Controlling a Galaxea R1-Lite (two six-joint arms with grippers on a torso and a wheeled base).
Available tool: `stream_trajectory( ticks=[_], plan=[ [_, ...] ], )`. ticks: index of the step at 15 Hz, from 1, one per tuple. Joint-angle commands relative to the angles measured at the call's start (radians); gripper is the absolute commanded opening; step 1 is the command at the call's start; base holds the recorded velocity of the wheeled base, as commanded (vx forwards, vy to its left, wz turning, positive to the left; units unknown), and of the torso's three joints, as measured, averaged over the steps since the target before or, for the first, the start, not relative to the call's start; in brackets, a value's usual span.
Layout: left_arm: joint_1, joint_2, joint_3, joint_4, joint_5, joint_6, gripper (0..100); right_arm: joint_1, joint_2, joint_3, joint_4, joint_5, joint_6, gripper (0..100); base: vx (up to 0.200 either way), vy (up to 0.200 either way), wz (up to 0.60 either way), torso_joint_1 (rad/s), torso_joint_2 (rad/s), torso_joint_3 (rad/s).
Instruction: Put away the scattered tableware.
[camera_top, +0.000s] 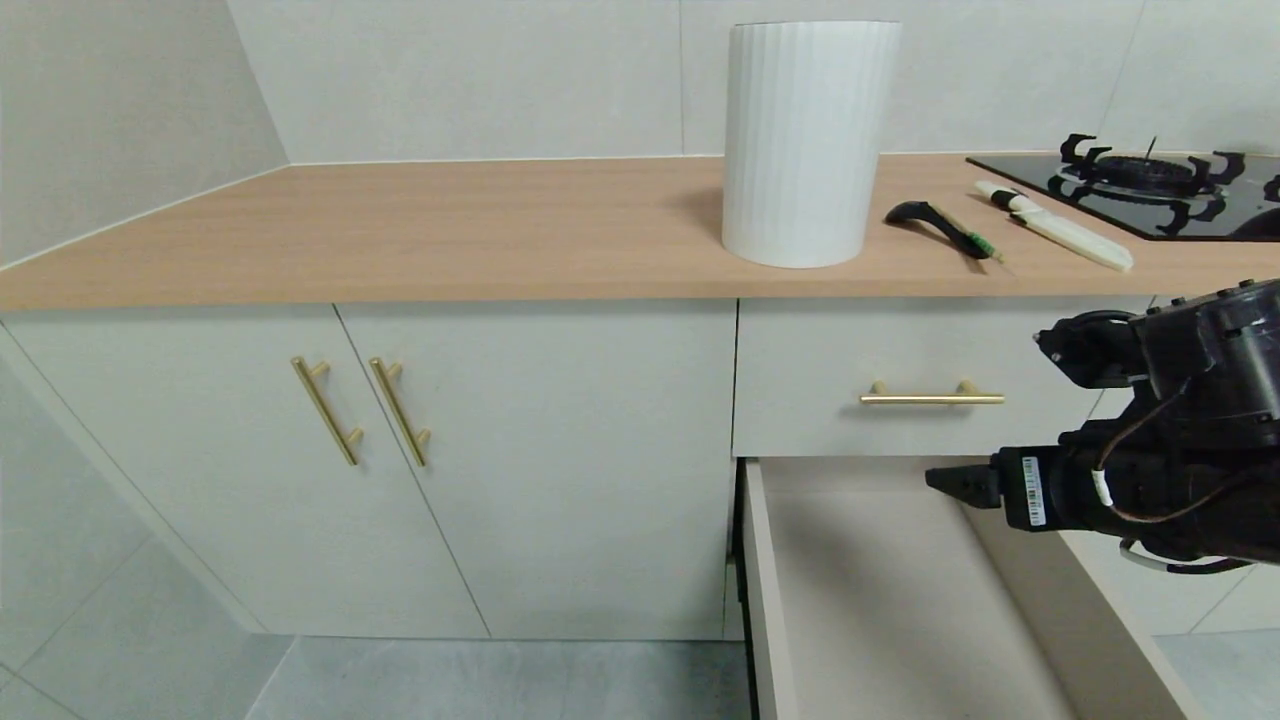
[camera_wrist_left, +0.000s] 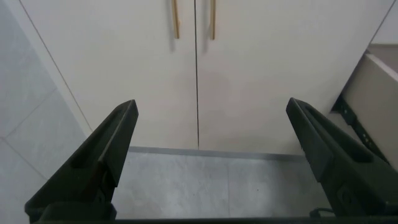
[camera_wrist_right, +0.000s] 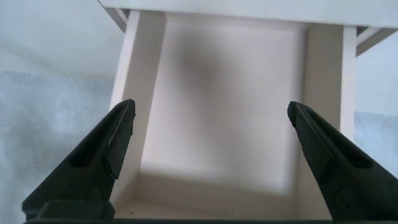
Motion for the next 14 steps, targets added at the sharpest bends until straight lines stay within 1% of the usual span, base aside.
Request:
stream_trajectory(
  ticks=[1, 6, 14],
  plan=[
    [0.001, 0.0, 0.0, -0.001, 0.001, 0.001, 100, 0.0, 0.0, 0.001, -0.001, -0.001, 0.0, 100, 0.0, 0.0, 0.0, 0.119, -0.36, -0.325],
    [0.001, 0.002, 0.0, -0.001, 0.001, -0.001, 100, 0.0, 0.003, 0.002, 0.001, -0.002, 0.0, 100, 0.0, 0.0, 0.0, 0.144, -0.51, -0.303],
    [0.001, 0.002, 0.0, -0.001, -0.001, -0.001, 100, 0.002, 0.007, 0.002, -0.001, -0.005, -0.001, 100, 0.0, 0.0, 0.0, 0.193, -0.48, -0.287]
  ],
)
